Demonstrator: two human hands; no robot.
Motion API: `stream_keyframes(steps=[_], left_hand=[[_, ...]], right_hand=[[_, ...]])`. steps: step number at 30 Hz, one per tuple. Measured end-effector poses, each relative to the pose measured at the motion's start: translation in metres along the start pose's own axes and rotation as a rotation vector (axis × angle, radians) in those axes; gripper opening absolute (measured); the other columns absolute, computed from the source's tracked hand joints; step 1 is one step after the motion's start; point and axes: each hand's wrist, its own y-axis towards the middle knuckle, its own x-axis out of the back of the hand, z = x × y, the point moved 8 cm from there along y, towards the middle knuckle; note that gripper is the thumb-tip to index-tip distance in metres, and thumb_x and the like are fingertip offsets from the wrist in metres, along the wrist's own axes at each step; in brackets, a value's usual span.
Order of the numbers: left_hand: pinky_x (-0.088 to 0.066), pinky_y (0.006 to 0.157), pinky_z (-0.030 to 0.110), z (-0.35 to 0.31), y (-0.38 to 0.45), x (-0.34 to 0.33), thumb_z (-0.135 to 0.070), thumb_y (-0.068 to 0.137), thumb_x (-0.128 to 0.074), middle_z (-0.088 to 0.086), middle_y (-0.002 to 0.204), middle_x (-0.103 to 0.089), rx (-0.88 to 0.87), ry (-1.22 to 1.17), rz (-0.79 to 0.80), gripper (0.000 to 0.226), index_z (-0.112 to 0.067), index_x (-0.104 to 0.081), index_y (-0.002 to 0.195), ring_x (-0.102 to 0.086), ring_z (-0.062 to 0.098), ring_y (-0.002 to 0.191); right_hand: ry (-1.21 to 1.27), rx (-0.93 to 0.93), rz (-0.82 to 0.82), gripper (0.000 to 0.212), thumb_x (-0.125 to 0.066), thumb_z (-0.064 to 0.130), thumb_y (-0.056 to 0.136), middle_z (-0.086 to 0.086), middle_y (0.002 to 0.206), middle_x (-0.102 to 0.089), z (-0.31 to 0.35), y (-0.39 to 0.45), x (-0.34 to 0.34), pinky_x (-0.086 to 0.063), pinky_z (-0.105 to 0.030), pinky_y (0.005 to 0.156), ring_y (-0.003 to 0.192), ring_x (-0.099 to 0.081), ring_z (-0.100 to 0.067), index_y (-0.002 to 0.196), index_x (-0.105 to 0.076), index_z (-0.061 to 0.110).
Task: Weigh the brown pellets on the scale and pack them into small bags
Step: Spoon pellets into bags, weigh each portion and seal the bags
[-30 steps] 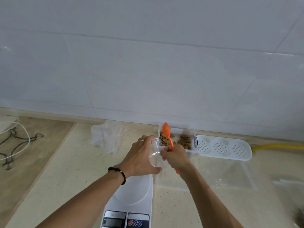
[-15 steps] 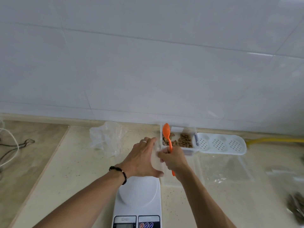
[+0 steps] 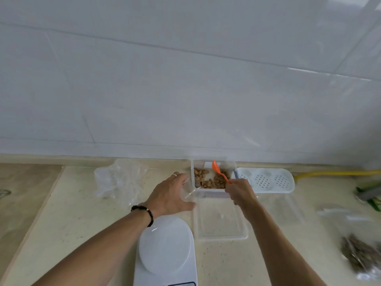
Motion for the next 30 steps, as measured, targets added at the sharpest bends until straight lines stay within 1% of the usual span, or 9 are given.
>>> stream_keyframes(steps=[2,5,8,12,17,23,25,26,30], left_hand=[[-0.048,0.083,0.030,0.003,0.010,-0.002,-0.053,0.063,-0.074,-0.013,0.111,-0.046,0.013,0.009,-0.015,0.069,-0.027,-0.045,0.120,-0.053,0.010,0.101],[-0.048,0.078,0.027,0.011,0.019,-0.005,-0.055,0.061,-0.074,-0.013,0.107,-0.045,0.034,-0.001,-0.023,0.069,-0.027,-0.045,0.117,-0.053,0.011,0.095],[-0.045,0.076,0.025,0.016,0.024,-0.007,-0.055,0.062,-0.075,-0.011,0.107,-0.043,0.042,0.006,-0.022,0.074,-0.025,-0.043,0.121,-0.052,0.012,0.093],[-0.042,0.076,0.026,0.020,0.028,-0.010,-0.055,0.064,-0.076,-0.011,0.108,-0.037,0.051,0.041,-0.002,0.082,-0.023,-0.040,0.130,-0.048,0.012,0.093],[-0.045,0.079,0.025,0.020,0.028,-0.009,-0.057,0.064,-0.075,-0.012,0.112,-0.038,0.053,0.044,-0.003,0.087,-0.024,-0.037,0.136,-0.050,0.011,0.096],[-0.044,0.072,0.022,0.016,0.027,-0.006,-0.059,0.062,-0.075,-0.012,0.106,-0.038,0.047,0.073,-0.005,0.087,-0.027,-0.038,0.134,-0.050,0.010,0.088],[-0.045,0.073,0.023,0.014,0.027,-0.006,-0.059,0.061,-0.076,-0.012,0.106,-0.039,0.044,0.079,-0.007,0.089,-0.027,-0.038,0.135,-0.051,0.010,0.090],[-0.046,0.074,0.024,0.014,0.028,-0.006,-0.059,0.061,-0.076,-0.011,0.107,-0.039,0.044,0.081,-0.006,0.090,-0.027,-0.037,0.136,-0.051,0.011,0.092],[-0.046,0.076,0.025,0.013,0.028,-0.006,-0.060,0.061,-0.075,-0.010,0.109,-0.039,0.047,0.093,-0.009,0.094,-0.027,-0.036,0.139,-0.051,0.012,0.097]], right_hand=[[-0.077,0.048,-0.002,0.022,-0.048,-0.004,0.078,-0.011,0.058,-0.052,0.003,0.008,0.009,-0.040,-0.027,0.049,0.051,-0.052,-0.022,0.071,-0.065,0.007],[-0.203,0.140,-0.059,0.022,-0.058,0.013,0.085,-0.006,0.064,-0.061,0.007,0.022,0.019,-0.048,-0.029,0.054,0.057,-0.061,-0.022,0.077,-0.068,0.030],[-0.377,0.098,-0.059,0.026,-0.048,0.022,0.092,-0.007,0.071,-0.059,-0.001,0.038,0.019,-0.040,-0.031,0.060,0.073,-0.058,-0.029,0.072,-0.065,0.017],[-0.459,0.188,-0.001,0.027,-0.046,0.004,0.087,-0.007,0.074,-0.060,0.003,0.047,0.007,-0.040,-0.031,0.060,0.075,-0.059,-0.031,0.080,-0.070,0.015],[-0.315,0.227,-0.221,0.025,-0.061,0.008,0.082,0.000,0.079,-0.071,0.009,0.049,0.015,-0.052,-0.031,0.064,0.072,-0.064,-0.024,0.084,-0.076,0.027],[-0.230,0.274,0.060,0.017,-0.065,0.009,0.087,0.008,0.085,-0.068,0.007,0.049,-0.012,-0.044,-0.012,0.068,0.080,-0.060,-0.011,0.092,-0.078,0.017],[-0.117,0.198,0.096,0.015,-0.065,0.008,0.087,0.006,0.087,-0.068,0.002,0.049,-0.012,-0.050,-0.019,0.072,0.077,-0.057,-0.015,0.093,-0.077,0.014],[-0.046,0.149,0.100,0.014,-0.066,0.006,0.086,0.006,0.081,-0.067,-0.002,0.051,-0.010,-0.052,-0.023,0.067,0.071,-0.056,-0.014,0.092,-0.077,0.012],[0.197,0.019,0.114,0.014,-0.063,-0.003,0.085,0.006,0.048,-0.054,-0.020,0.053,-0.004,-0.031,-0.018,0.040,0.044,-0.038,-0.009,0.086,-0.075,0.003]])
